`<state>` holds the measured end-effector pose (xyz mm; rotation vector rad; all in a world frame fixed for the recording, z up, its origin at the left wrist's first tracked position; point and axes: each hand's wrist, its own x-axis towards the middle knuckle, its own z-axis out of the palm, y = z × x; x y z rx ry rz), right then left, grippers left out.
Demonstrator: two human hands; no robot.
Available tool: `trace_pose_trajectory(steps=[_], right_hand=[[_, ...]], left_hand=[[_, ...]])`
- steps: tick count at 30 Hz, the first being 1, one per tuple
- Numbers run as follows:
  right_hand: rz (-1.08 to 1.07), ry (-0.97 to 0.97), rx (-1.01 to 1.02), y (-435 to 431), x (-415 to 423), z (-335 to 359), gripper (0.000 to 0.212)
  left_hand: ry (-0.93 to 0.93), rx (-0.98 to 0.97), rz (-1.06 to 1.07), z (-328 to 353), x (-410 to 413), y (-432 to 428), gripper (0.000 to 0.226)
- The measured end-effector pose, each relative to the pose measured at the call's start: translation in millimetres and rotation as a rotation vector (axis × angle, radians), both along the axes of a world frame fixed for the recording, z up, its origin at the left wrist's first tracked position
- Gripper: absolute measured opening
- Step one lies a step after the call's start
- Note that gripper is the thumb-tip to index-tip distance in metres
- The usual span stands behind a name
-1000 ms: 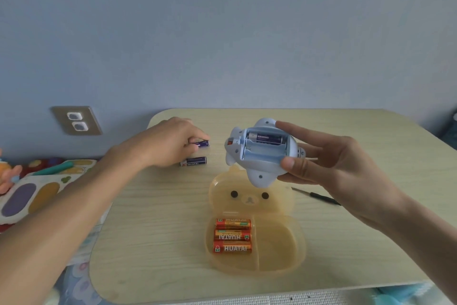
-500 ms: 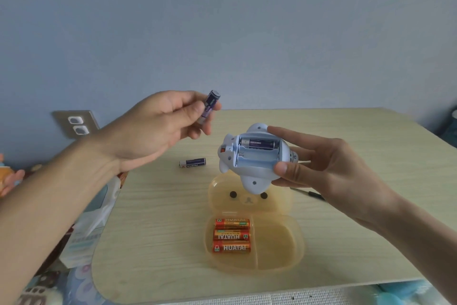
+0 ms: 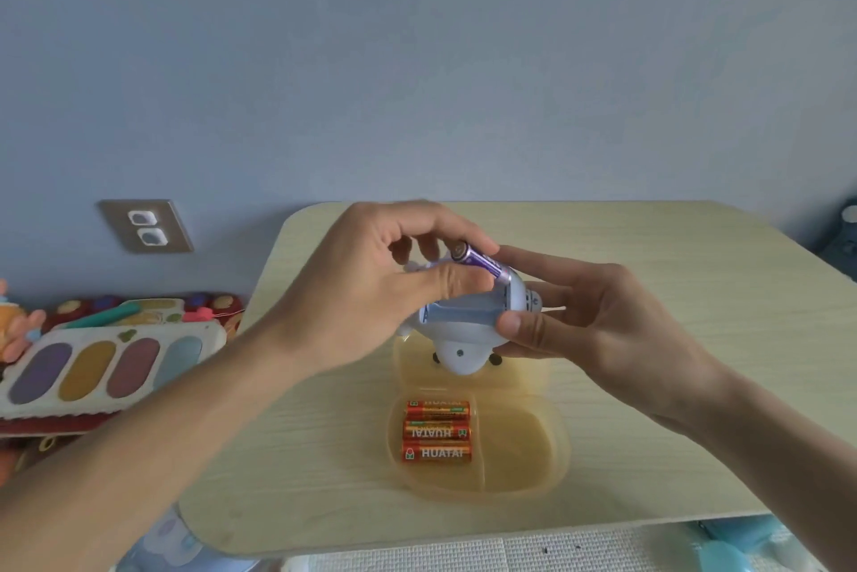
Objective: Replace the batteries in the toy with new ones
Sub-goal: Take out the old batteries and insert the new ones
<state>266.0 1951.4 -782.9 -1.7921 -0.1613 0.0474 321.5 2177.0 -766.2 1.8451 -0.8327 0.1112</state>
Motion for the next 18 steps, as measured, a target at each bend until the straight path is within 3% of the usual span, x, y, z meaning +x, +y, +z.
trace_pose_trajectory(steps=[8, 12, 15, 18], right_hand=[[-0.001, -0.001, 0.009, -2.0, -2.9, 0.6, 0.069], [-0.008, -0.030, -0.061, 0.9, -4.6, 0.1, 0.071], [0.000, -0.043, -0.087, 3.2, -3.7, 2.2, 0.068], [-0.003, -0.039, -0.074, 4.0, -2.8, 4.8, 0.065]], left_hand=[[-0.082, 0.105, 0.200, -9.0, -9.3, 0.8, 0.017], [-0.408, 0.258, 0.225, -5.5, -12.4, -0.7, 0.018], [-0.599, 0.347, 0.205, -2.6, -13.0, -0.2, 0.032], [-0.511, 0.262, 0.208, 0.1, -14.4, 1.9, 0.040]])
